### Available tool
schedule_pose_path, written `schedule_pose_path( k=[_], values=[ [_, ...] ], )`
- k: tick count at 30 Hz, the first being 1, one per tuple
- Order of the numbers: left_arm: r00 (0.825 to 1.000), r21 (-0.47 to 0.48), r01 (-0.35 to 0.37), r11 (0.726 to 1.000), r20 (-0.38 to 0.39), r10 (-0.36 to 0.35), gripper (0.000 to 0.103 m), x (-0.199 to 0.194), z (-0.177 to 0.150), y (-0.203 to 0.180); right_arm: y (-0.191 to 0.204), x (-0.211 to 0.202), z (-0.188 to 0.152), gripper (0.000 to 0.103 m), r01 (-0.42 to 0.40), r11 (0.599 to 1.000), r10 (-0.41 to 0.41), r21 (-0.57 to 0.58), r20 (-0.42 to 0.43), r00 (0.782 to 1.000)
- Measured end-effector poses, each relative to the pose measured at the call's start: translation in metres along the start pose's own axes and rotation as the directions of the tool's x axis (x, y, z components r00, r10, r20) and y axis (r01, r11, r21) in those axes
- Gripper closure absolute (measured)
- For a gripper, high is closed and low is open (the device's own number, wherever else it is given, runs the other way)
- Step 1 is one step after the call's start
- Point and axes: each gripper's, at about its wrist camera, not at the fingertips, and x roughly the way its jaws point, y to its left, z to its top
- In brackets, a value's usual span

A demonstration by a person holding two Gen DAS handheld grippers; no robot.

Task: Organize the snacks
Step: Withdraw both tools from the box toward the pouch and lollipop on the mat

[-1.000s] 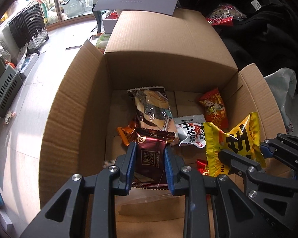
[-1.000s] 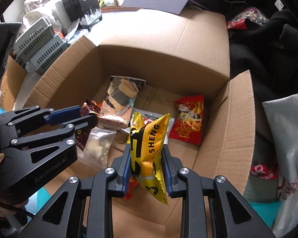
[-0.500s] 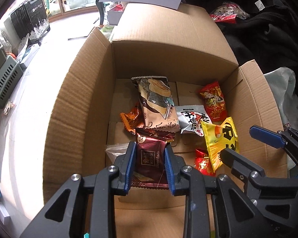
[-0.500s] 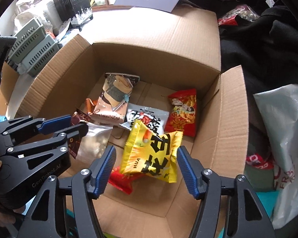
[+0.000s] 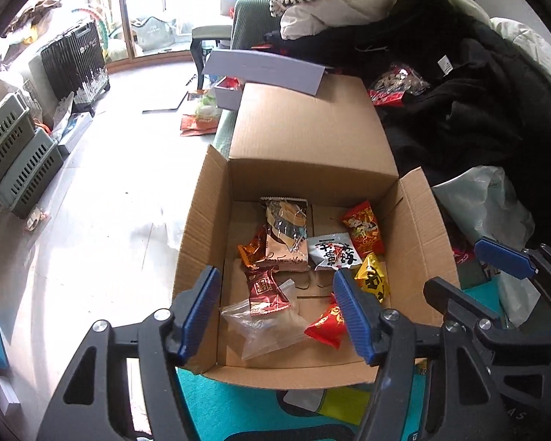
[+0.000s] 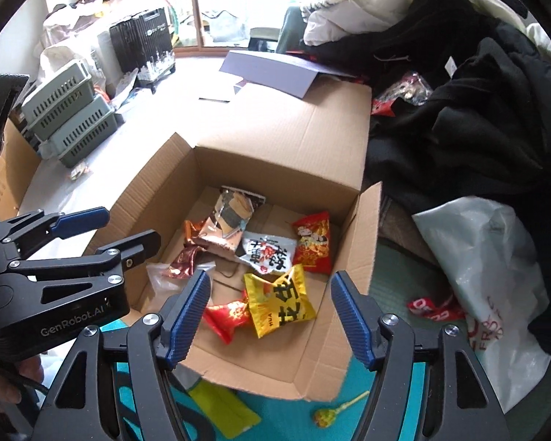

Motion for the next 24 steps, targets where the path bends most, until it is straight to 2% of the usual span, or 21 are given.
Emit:
schedule_pose_path(
  k=[6, 14, 24],
  values=[
    [0.996, 0.028, -0.017, 0.999, 0.093, 0.015, 0.040, -0.056, 0.002, -0.009, 0.004, -0.052, 0.002, 0.034, 0.004, 1.000, -0.003, -0.003, 0.087, 0.996],
    [0.979, 0.066, -0.016, 0.998, 0.202, 0.002, 0.040, -0.125, -0.010, -0.020, 0.010, -0.116, -0.008, 0.034, 0.021, 1.000, -0.018, -0.016, 0.180, 0.983],
    [0.956, 0.098, 0.002, 0.995, 0.293, -0.031, 0.040, -0.181, -0.042, -0.033, 0.016, -0.172, -0.041, 0.033, 0.054, 0.998, -0.045, -0.032, 0.248, 0.968]
  ],
)
